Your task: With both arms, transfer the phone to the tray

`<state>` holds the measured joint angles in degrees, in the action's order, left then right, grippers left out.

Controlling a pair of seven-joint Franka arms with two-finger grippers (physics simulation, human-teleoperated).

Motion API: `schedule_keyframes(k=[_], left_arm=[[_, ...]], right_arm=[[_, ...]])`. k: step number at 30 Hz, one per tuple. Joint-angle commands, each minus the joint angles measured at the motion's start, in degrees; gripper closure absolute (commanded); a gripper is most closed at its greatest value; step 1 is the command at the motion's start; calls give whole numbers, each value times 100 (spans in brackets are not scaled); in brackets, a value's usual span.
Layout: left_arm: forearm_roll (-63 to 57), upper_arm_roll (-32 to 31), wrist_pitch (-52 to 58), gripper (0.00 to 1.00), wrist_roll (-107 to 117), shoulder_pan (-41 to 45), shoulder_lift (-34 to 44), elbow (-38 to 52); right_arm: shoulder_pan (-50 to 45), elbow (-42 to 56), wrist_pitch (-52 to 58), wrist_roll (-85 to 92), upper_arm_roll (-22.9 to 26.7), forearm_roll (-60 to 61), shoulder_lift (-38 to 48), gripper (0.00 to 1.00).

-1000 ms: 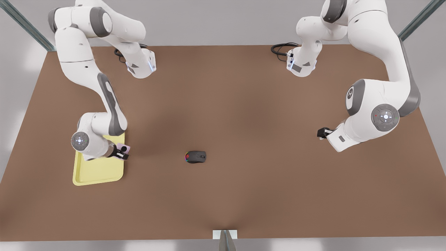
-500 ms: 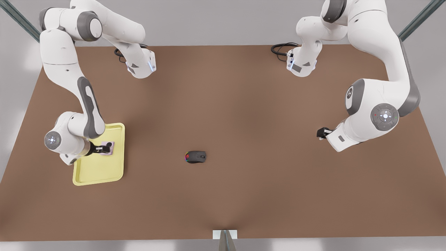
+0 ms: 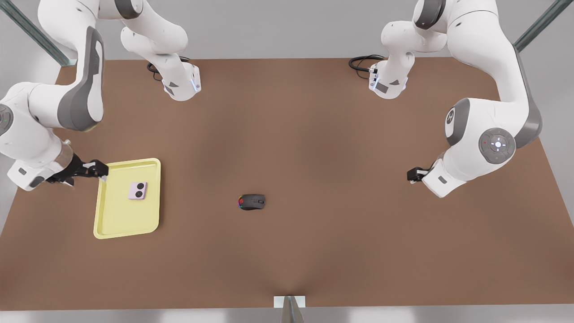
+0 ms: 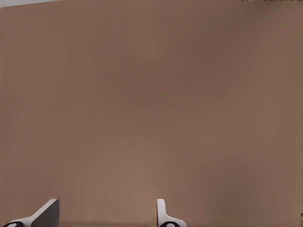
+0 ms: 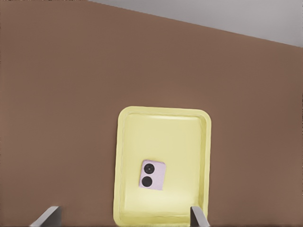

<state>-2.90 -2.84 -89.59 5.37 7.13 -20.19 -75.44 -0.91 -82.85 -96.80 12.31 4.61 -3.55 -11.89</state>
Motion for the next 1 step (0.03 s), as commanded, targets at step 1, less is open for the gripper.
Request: schedule_keyframes(k=[1], left_arm=[[-9, 3, -6, 0, 913, -2, 6, 3]], right_arm=[[-6, 313, 830, -1169, -4, 152, -129, 0]])
